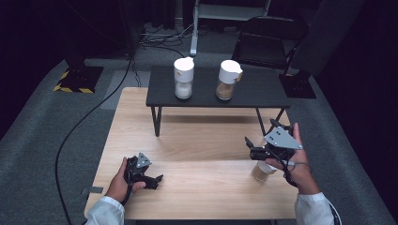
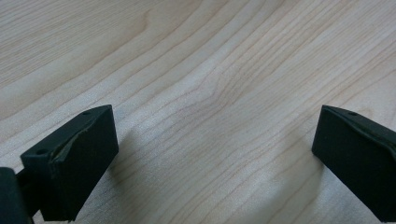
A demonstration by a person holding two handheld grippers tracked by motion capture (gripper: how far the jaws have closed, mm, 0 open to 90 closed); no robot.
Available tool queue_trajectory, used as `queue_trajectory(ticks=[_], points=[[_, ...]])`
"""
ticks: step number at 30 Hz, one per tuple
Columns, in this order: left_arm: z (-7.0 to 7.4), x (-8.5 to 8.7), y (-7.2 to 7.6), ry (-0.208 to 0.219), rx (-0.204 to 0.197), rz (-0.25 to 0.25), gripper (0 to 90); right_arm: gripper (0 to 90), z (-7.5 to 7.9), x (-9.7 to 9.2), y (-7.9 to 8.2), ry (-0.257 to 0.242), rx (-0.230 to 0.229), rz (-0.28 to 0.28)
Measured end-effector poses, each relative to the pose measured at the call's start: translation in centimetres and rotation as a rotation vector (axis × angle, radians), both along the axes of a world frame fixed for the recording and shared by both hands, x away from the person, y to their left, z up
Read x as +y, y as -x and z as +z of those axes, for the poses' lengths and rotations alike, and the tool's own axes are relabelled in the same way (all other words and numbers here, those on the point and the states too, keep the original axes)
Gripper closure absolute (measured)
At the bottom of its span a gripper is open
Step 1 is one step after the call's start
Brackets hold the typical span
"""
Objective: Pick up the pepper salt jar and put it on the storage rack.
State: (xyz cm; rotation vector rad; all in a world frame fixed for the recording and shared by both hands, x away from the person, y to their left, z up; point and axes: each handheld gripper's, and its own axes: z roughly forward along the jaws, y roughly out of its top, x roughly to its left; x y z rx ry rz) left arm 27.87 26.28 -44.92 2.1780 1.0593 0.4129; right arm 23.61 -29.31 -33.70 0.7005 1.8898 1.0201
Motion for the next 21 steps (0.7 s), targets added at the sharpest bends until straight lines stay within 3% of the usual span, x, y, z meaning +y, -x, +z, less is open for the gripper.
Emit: queue_trajectory(ticks=[21], points=[[0.0, 0.0, 0.0, -0.001, -0.001, -0.001, 0.0, 0.5, -3.8, -3.4, 2.7, 0.001, 0.107, 0.003]])
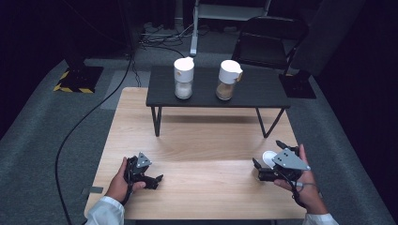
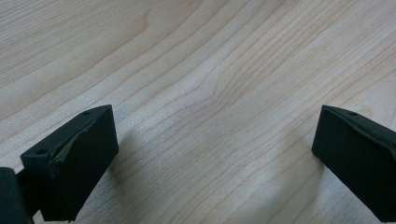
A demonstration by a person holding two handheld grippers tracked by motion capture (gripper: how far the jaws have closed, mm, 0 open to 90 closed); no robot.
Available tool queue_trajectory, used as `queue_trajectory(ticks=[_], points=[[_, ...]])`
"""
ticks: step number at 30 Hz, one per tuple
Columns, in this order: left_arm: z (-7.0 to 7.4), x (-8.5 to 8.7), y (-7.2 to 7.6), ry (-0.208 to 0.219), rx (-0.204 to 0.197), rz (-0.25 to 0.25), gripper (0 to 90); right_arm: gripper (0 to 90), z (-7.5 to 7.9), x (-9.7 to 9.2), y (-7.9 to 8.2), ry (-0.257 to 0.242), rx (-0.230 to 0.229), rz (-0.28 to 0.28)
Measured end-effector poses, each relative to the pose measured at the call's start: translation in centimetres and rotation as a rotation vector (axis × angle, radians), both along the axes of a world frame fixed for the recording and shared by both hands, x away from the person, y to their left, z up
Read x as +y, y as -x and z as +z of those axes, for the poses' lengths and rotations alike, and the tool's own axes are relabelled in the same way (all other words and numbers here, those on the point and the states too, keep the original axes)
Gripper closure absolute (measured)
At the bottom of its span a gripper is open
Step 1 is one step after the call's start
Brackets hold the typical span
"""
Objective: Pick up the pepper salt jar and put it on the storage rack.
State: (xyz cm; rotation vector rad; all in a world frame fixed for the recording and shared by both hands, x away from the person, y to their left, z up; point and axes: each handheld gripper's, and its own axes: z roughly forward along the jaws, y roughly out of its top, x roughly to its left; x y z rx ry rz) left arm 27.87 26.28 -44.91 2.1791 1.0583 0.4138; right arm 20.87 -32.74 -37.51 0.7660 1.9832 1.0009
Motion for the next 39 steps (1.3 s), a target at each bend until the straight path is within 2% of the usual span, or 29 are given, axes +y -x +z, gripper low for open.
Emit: queue_trajectory(ticks=[3, 12, 19, 23, 27, 39], points=[[0.0, 0.0, 0.0, 0.001, 0.001, 0.001, 0.0, 0.5, -0.5, -0.5, 0.1, 0.0, 0.015, 0.003], [0.0, 0.0, 0.0, 0.001, 0.001, 0.0, 0.0, 0.5, -1.7, -1.3, 0.7, -0.019, 0.016, 0.003], [0.0, 0.0, 0.0, 0.001, 0.001, 0.0, 0.0, 0.4, -2.6, -1.9, 0.9, 0.001, 0.03, -0.024], [0.0, 0.0, 0.0, 0.001, 0.001, 0.0, 0.0, 0.4, -3.1, -2.6, 1.0, -0.012, 0.047, -0.026], [0.0, 0.0, 0.0, 0.002, 0.0, 0.0, 0.0, 0.4, -3.8, -3.2, 0.8, -0.011, 0.084, -0.033], [0.0, 0.0, 0.0, 0.001, 0.001, -0.001, 0.0, 0.5, -5.3, -4.2, 0.1, 0.014, 0.173, -0.034]])
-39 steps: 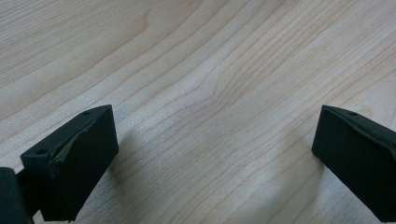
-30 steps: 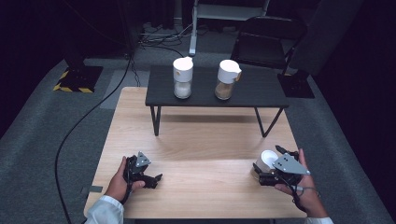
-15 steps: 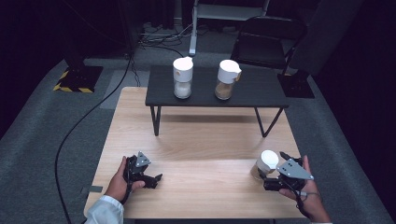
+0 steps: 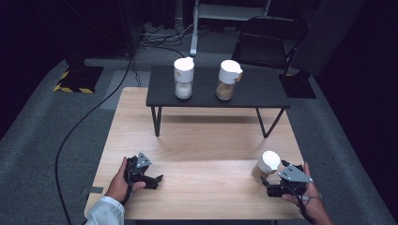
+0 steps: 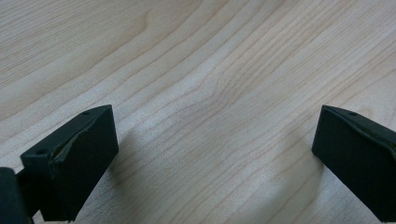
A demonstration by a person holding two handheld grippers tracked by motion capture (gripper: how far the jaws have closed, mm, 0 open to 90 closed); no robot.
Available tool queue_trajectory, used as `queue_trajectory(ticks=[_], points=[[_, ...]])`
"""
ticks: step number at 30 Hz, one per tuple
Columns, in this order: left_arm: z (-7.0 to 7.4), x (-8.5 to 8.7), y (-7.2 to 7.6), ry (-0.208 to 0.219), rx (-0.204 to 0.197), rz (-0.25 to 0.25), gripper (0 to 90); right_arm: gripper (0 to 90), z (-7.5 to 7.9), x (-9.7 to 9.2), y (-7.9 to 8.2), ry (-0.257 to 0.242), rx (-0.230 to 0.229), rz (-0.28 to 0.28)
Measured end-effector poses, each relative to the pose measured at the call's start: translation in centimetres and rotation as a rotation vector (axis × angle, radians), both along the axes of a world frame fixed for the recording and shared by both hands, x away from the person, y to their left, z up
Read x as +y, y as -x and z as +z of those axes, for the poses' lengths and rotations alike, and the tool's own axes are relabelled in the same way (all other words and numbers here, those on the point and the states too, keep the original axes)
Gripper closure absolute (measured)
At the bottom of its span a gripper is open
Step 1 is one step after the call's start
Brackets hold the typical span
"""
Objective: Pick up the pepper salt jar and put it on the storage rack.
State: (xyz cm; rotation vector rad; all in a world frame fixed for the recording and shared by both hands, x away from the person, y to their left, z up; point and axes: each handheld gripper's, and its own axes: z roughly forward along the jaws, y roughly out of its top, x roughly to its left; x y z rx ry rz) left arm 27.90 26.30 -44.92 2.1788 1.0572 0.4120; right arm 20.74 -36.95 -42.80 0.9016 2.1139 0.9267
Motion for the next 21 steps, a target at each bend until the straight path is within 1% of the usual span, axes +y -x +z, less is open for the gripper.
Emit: queue_trajectory(ticks=[1, 2, 4, 8, 21], points=[[0.0, 0.0, 0.0, 0.0, 0.0, 0.0, 0.0, 0.4, -0.1, -0.1, -0.1, -0.001, 0.008, 0.003], [0.0, 0.0, 0.0, 0.001, 0.0, 0.0, 0.0, 0.4, -0.4, -0.4, -0.3, 0.011, 0.029, 0.004], [0.0, 0.0, 0.0, 0.001, 0.0, 0.001, 0.0, 0.4, -0.5, -0.4, -0.4, 0.018, 0.036, 0.005], [0.0, 0.0, 0.0, 0.001, 0.0, 0.001, 0.0, 0.5, -1.0, -1.0, -0.9, 0.036, 0.069, 0.005], [0.0, 0.0, 0.0, 0.001, 0.0, 0.0, 0.0, 0.7, -2.0, -1.8, -1.8, 0.055, 0.124, -0.029]])
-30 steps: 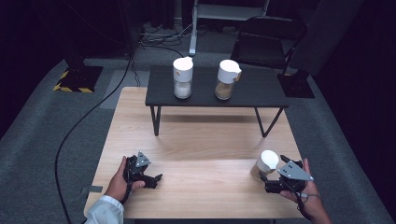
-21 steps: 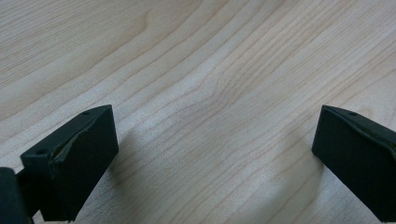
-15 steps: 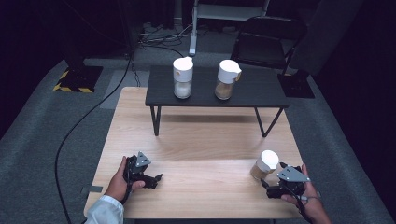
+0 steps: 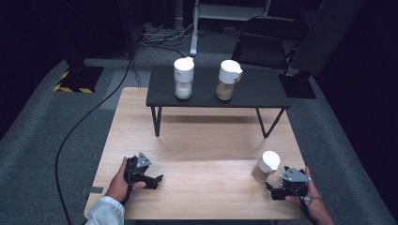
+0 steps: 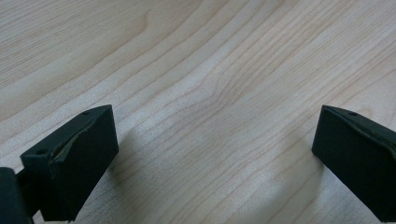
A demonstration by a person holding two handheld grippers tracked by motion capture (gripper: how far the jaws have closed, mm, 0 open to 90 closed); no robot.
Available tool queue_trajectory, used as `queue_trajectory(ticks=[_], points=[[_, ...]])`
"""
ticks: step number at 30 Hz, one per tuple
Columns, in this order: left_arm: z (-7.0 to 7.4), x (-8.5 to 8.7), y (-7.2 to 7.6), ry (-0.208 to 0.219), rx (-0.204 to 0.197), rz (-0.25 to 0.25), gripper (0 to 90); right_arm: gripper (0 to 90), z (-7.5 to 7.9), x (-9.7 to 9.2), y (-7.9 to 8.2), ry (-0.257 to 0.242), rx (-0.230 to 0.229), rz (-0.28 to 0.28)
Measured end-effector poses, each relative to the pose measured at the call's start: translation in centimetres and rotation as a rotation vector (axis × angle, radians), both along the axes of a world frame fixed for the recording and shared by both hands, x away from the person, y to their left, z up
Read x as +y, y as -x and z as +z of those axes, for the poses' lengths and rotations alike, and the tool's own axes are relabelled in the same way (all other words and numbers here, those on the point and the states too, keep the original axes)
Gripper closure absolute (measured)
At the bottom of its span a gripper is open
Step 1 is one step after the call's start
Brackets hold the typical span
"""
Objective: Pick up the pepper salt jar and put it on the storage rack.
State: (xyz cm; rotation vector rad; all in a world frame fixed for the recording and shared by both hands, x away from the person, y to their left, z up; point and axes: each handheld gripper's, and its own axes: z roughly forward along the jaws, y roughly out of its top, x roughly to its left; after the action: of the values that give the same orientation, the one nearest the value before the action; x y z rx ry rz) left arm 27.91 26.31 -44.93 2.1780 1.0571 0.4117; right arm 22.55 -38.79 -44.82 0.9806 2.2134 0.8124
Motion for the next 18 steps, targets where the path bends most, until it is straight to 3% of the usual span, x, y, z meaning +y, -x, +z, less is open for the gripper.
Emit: queue_trajectory(ticks=[5, 10, 18], points=[[0.0, 0.0, 0.0, 0.0, 0.0, 0.0, 0.0, 0.7, -0.3, -0.5, -0.1, -0.008, 0.005, -0.006], [0.0, 0.0, 0.0, 0.0, 0.0, 0.0, 0.0, 0.2, -0.6, -1.6, -0.3, -0.055, 0.022, -0.001], [0.0, 0.0, 0.0, 0.0, -0.001, -0.002, 0.0, 0.2, -0.5, -3.4, -1.8, -0.13, 0.099, 0.01]])
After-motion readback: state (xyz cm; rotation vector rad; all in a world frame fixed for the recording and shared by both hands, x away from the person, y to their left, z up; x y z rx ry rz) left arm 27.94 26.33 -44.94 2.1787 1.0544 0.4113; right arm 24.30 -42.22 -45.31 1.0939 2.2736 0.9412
